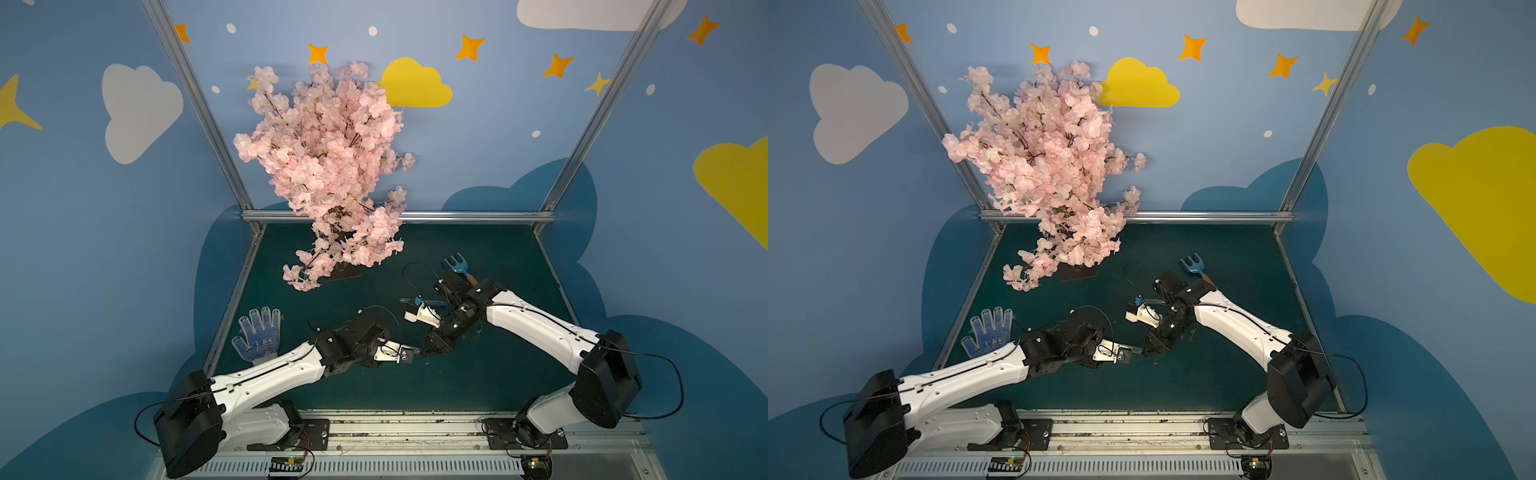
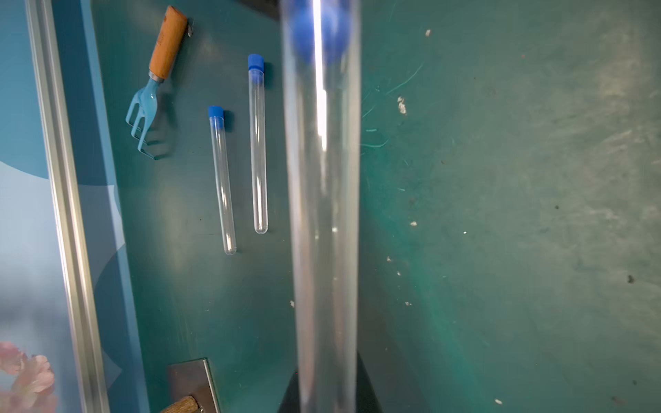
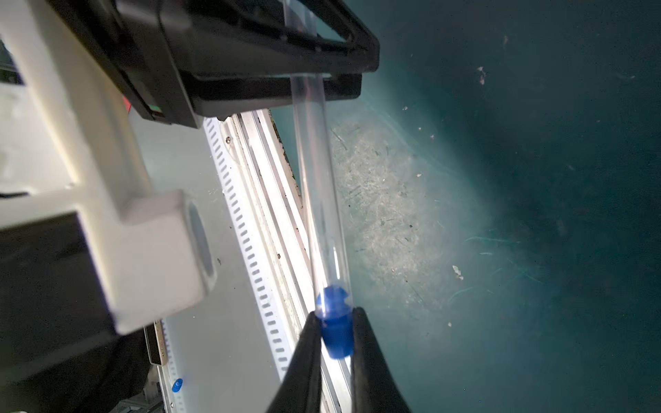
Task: Insert stoppers into test tubes
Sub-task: Insert the stopper into the test tube.
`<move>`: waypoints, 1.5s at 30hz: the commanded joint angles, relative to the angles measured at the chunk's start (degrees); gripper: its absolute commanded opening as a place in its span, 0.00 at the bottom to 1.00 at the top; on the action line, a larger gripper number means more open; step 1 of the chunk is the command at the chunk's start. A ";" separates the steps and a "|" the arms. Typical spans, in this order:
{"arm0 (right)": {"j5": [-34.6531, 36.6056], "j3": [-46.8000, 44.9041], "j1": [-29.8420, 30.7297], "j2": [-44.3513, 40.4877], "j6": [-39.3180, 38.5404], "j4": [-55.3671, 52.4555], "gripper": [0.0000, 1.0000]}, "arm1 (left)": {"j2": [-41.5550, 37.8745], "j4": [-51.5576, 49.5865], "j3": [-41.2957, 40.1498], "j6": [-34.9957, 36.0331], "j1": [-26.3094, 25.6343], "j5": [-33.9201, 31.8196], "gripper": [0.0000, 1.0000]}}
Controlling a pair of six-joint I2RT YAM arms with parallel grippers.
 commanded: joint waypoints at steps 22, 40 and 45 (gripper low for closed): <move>-1.14 8.77 3.73 5.95 1.44 19.59 0.00 | 0.11 7.27 6.04 -0.71 -5.60 17.55 0.02; -7.82 3.85 1.44 4.90 6.76 26.94 0.00 | -0.22 9.64 2.31 -0.68 -6.14 14.34 0.02; -9.76 1.74 1.51 2.99 4.15 28.12 0.02 | -1.28 10.60 0.87 -1.43 -5.27 17.07 0.02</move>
